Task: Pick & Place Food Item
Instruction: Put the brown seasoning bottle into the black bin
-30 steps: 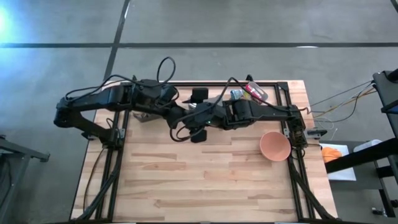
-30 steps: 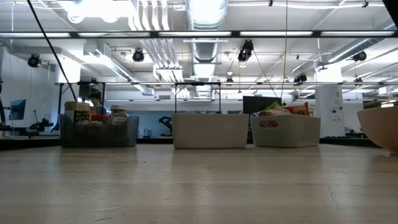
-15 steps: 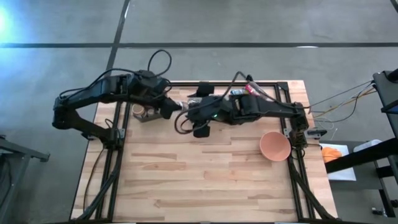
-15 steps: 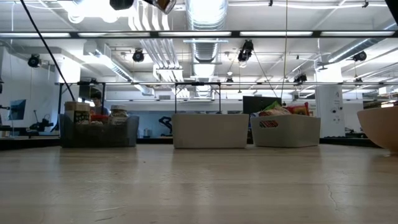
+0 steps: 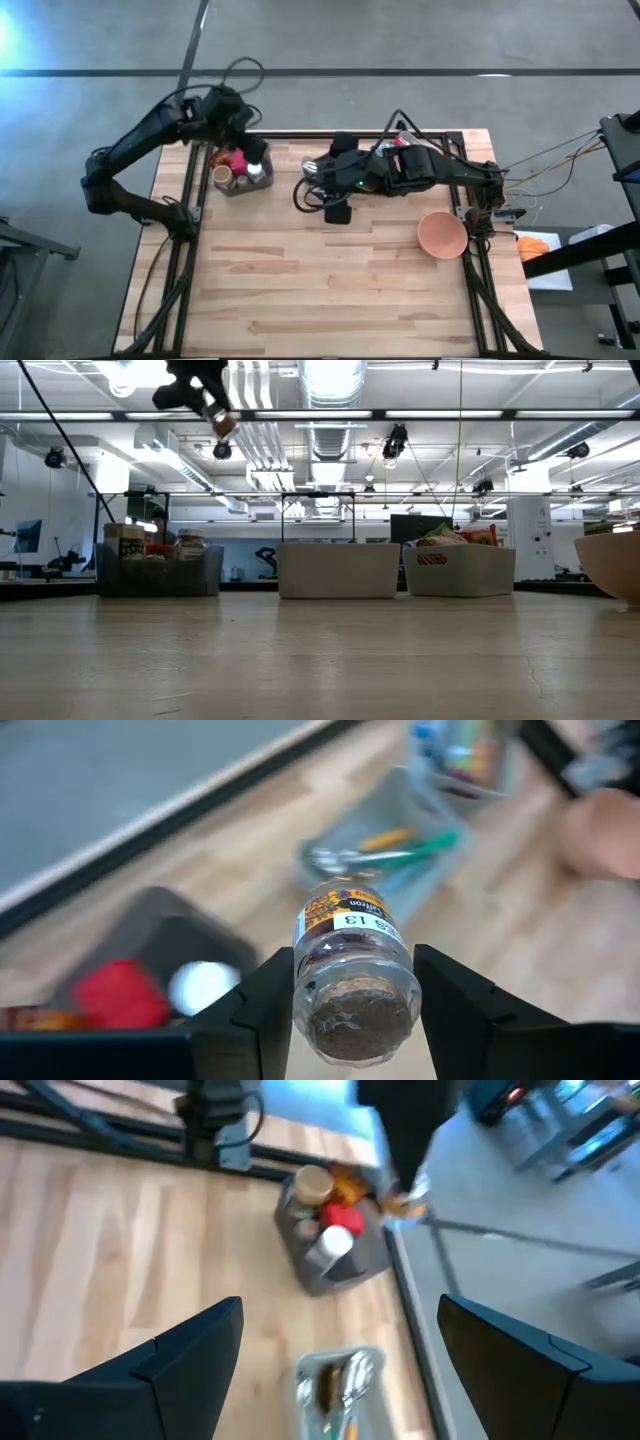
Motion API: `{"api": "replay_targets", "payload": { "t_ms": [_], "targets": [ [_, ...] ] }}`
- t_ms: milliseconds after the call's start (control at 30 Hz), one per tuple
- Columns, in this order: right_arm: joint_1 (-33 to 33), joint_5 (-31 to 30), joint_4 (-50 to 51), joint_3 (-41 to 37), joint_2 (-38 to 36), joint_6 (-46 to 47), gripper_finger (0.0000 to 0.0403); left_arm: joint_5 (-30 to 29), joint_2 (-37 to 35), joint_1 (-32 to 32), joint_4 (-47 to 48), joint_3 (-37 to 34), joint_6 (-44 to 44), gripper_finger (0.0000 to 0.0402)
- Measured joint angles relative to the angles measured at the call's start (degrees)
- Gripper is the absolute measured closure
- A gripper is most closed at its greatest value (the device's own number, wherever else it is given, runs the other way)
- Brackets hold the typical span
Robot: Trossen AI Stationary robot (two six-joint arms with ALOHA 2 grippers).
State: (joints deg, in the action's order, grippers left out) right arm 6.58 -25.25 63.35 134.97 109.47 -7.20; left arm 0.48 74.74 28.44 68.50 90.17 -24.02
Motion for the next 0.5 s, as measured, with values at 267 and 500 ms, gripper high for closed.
{"api": "replay_targets", "payload": {
  "t_ms": [267,500],
  "targets": [
    [0.01,1.75,3.78,-0.06,-1.64,6.20,0.0071,1.01,3.34,11.85,3.10,-1.86,13.34,0.0237],
    [0.04,1.79,8.78,-0.08,-1.60,10.14,0.0071,-0.56,10.76,13.26,3.69,-1.97,18.72,0.0237]
  ]
}}
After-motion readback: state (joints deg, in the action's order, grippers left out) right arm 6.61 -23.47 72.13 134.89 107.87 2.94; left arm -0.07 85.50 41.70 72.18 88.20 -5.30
